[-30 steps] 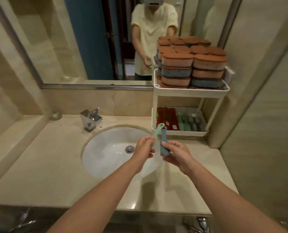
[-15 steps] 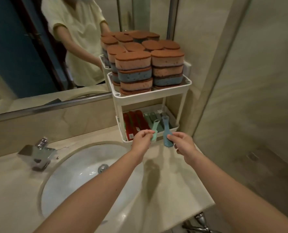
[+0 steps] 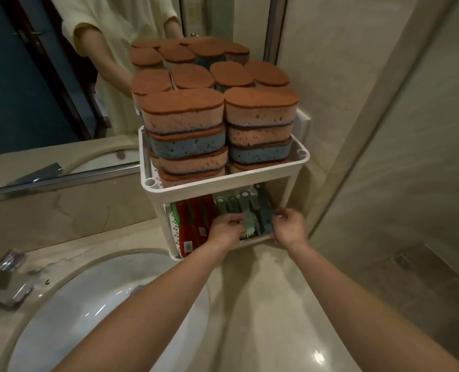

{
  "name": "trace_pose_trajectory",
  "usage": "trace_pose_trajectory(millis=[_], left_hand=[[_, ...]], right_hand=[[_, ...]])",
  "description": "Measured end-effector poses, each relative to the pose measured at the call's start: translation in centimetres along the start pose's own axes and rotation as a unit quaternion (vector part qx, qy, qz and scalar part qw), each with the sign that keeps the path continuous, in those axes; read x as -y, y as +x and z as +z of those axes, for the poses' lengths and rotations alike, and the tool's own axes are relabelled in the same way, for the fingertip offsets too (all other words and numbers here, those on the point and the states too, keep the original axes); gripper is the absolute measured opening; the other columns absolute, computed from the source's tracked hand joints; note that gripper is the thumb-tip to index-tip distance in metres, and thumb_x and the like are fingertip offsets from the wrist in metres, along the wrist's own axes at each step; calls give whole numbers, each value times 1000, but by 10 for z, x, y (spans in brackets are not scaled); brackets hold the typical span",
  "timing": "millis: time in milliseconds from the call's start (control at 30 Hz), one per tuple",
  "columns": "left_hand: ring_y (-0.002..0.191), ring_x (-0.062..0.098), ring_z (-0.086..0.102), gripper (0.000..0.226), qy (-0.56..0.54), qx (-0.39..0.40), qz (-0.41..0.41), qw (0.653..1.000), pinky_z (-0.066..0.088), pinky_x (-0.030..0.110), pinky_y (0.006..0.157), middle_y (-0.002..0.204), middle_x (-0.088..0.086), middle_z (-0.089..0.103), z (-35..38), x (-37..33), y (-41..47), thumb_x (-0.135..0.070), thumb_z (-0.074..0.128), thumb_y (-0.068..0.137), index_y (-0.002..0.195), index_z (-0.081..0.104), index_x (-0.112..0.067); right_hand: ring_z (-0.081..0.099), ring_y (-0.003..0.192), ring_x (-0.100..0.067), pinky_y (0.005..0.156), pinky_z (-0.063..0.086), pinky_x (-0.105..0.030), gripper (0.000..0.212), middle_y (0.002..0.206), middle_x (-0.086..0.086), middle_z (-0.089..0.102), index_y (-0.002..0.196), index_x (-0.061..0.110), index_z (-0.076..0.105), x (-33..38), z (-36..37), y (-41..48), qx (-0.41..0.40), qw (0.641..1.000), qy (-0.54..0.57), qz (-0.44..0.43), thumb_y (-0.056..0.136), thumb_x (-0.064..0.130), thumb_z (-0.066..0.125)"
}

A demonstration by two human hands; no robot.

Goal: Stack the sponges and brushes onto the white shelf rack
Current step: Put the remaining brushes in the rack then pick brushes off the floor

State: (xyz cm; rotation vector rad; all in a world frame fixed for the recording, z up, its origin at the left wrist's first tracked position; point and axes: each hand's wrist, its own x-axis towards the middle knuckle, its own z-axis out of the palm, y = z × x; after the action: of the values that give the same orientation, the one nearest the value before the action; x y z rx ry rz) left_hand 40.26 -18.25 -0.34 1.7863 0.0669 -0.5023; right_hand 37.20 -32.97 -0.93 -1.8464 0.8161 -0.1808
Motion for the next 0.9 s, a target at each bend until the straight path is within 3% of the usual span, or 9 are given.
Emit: trace_pose_trajectory(millis=[67, 133, 200, 333, 500, 600, 733, 900], left_hand=[[99, 23, 63, 27, -4, -7, -17, 1000, 53, 26, 76, 117, 10, 65, 7, 0, 18, -5, 62, 89, 113, 66, -18], [94, 21, 64, 26, -3, -24, -35, 999, 54, 24, 71, 117, 11, 65, 14, 1, 35, -3, 63, 89, 110, 67, -17], [96, 21, 65, 24, 15, -38, -48, 998, 56, 24, 77, 117, 9, 66, 21, 3, 48, -4, 64, 88, 107, 68, -18], [102, 21, 64, 28, 47, -27, -48, 997, 56, 30, 87, 120, 8, 65, 26, 8, 62, -5, 66, 87, 112, 68, -17], [106, 22, 63, 29, 144, -7, -1, 990, 54, 38, 93, 125, 6, 62, 28, 9, 65, -15, 66, 88, 117, 66, -23], [108, 20, 61, 29, 219, 12, 26, 975, 51, 38, 96, 126, 0, 62, 29, 10, 65, -19, 64, 89, 118, 65, -25], [115, 18, 58, 30, 286, 16, 56, 957, 47, 35, 101, 131, -2, 60, 31, 11, 65, -20, 61, 92, 122, 64, -25], [126, 17, 51, 38, 340, 19, 63, 938, 42, 30, 101, 141, -4, 52, 27, 11, 63, -26, 59, 93, 130, 58, -29]], right_hand=[[68, 71, -24, 70, 61, -43, 27, 92, -8, 70, 122, 15, 61, -9, 7, 8, -6, 999, 33, 27, 95, 16, 54], [70, 79, -27, 75, 60, -46, 28, 96, -11, 71, 121, 13, 64, -15, 15, 12, -7, 998, 47, 36, 94, 12, 56], [69, 90, -30, 82, 58, -48, 28, 101, -11, 72, 118, 13, 68, -19, 20, 15, -16, 999, 37, 24, 92, 11, 58], [69, 92, -27, 83, 58, -43, 29, 107, -5, 73, 116, 15, 71, -24, 28, 13, -60, 997, 39, -6, 90, 12, 59], [68, 97, -23, 87, 57, -43, 27, 106, -4, 73, 112, 13, 72, -28, 33, 10, -89, 985, 137, 52, 87, 12, 63], [70, 84, -23, 78, 60, -43, 25, 96, -3, 73, 109, 12, 73, -31, 31, 11, -81, 978, 167, 95, 85, 9, 64], [67, 60, -16, 47, 52, -24, 21, 77, 4, 69, 105, 11, 72, -32, 30, 9, -81, 969, 200, 120, 87, 6, 62], [69, 64, -17, 44, 51, -21, 16, 80, 0, 70, 101, 12, 71, -30, 34, 8, -94, 959, 230, 134, 89, 7, 63]])
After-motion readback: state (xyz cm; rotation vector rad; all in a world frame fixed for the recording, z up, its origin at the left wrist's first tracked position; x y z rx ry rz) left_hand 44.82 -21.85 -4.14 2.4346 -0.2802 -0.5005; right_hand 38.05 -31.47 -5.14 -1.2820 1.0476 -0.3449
